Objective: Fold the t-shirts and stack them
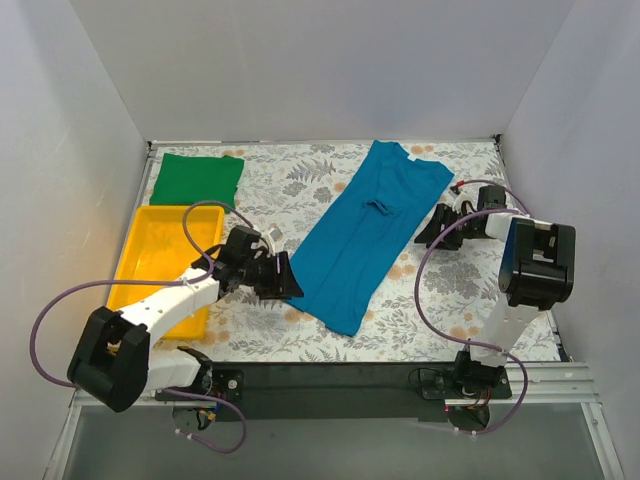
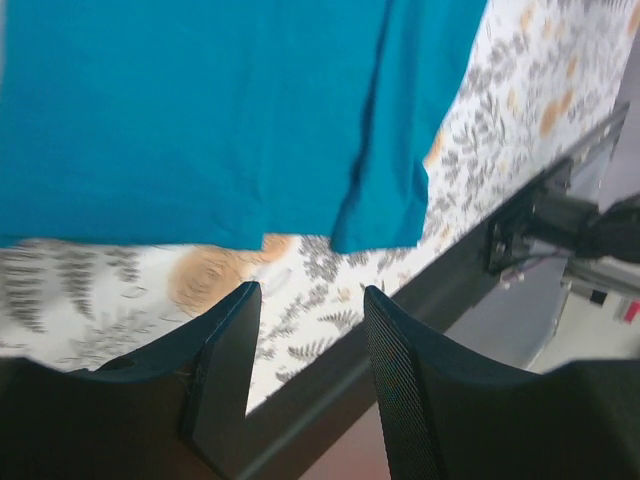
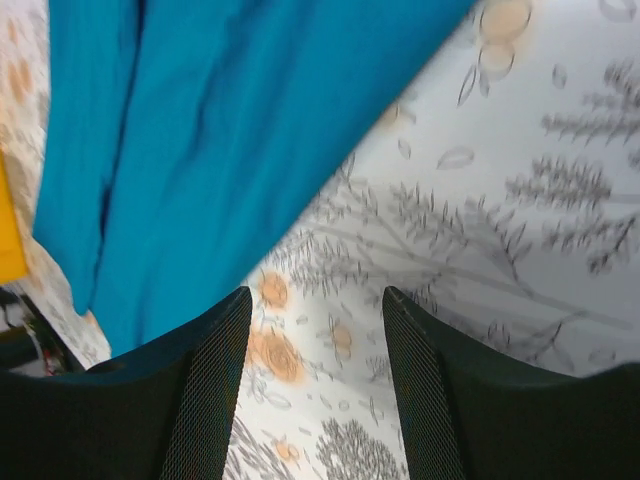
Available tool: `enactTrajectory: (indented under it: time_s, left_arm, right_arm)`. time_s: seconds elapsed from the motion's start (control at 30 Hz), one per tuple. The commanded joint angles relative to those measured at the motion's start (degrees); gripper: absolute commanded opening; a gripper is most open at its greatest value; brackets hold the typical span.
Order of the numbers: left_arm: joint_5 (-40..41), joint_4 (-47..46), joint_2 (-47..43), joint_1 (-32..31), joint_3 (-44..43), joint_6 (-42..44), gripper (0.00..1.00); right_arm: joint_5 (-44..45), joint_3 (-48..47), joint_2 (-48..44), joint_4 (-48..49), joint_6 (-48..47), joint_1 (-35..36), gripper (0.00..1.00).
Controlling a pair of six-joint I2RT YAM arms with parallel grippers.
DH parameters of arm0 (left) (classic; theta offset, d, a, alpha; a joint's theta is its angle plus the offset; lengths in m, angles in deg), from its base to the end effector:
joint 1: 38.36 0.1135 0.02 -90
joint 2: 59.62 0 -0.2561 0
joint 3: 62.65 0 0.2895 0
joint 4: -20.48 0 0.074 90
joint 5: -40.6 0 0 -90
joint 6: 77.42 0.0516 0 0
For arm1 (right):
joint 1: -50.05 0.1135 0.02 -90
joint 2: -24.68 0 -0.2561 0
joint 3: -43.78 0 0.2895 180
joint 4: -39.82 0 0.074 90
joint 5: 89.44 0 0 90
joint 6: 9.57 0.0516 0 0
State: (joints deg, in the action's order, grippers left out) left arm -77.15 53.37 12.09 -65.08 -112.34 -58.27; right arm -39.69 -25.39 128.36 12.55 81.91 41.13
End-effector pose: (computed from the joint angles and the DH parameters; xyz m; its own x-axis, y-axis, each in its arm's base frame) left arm 0.2364 -0.1459 0.1502 -0.8415 -0.5124 0.1713 -0.4815 0.5674 -0.6680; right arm 0.3734 -0.0249 0.0984 -0.8749 0.1573 -0.4580 -0.1609 0.7976 0.5813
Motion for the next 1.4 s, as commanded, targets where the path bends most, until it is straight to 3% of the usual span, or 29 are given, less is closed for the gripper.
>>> enactTrajectory:
  time_s: [0.0,0.17,0.3,0.67,0.93,1.37]
  left_arm:
    - [-3.0,-2.8,-2.0,-4.6,3.3,-4.1,0.44]
    - [-2.6,-7.7,-2.6,-9.6,5.9,-8.7,0.45]
    - [2.9,-9.9,-1.5,-16.8,4.5,-10.3,0.45]
    - [14.7,-7.1,10.2,-29.3,-6.5,-4.9,0.44]
    - [18.9,-4.2,20.7,-34.6,-15.2,-5.1,0.42]
    - [26.8,4.6,27.7,-38.9,-22.7,-3.5,0.34]
  right_arm:
    - [-2.3,-3.7,4.5,4.3,7.3,-0.5,0.62]
    - [-0.9,-9.9,11.0,5.1,9.6,-2.0,0.61]
    - [-0.2,-13.6,15.0,5.1,10.7,-3.2,0.60]
    - [-1.2,-16.8,18.9,5.0,11.8,-4.8,0.56]
    - [-1.6,-17.1,19.2,4.9,12.2,-5.0,0.55]
    - [-1.4,-17.6,19.9,4.9,12.7,-5.1,0.53]
